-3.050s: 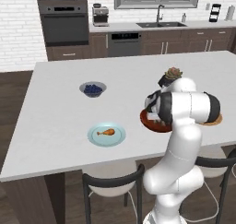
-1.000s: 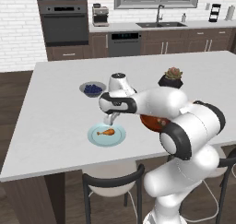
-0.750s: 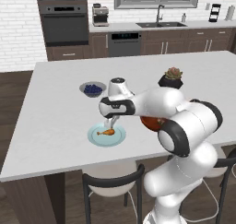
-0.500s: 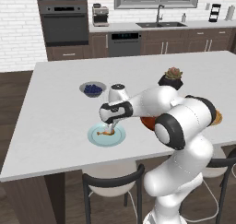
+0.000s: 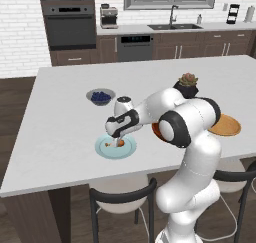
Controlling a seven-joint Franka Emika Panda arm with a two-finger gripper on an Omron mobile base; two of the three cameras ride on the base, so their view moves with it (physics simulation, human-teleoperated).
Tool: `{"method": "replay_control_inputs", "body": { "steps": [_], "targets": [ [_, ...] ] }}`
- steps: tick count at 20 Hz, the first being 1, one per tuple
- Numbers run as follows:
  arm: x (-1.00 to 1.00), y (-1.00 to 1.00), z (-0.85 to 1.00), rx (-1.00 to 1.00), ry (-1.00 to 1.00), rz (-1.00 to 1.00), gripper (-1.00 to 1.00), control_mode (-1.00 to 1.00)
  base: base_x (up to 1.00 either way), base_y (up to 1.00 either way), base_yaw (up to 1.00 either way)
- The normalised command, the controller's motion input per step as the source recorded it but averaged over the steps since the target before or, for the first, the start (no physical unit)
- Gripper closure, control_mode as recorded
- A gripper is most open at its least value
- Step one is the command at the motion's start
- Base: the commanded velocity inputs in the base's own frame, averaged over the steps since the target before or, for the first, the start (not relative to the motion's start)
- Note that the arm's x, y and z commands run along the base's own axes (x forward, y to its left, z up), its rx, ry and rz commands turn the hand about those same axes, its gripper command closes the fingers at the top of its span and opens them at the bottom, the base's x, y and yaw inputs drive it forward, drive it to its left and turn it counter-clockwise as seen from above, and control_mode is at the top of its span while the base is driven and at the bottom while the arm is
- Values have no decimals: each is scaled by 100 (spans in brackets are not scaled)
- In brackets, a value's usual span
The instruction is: Pick the chicken drumstick and mushroom from their plates and place them in the bowl. Then put the bowl in the fridge.
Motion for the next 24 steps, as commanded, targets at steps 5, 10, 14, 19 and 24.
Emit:
{"method": "replay_control_inputs", "body": {
  "steps": [5,10,14,19,24],
  "targets": [
    [0,2,-19,0,1,0,-100,-100,0,0,0],
    [0,0,-25,0,0,0,-100,-100,0,0,0],
    [0,0,-17,0,0,1,100,-100,0,0,0],
    [0,0,0,0,0,0,100,-100,0,0,0],
    [-4,-6,17,0,0,-1,100,-100,0,0,0]
  ]
}}
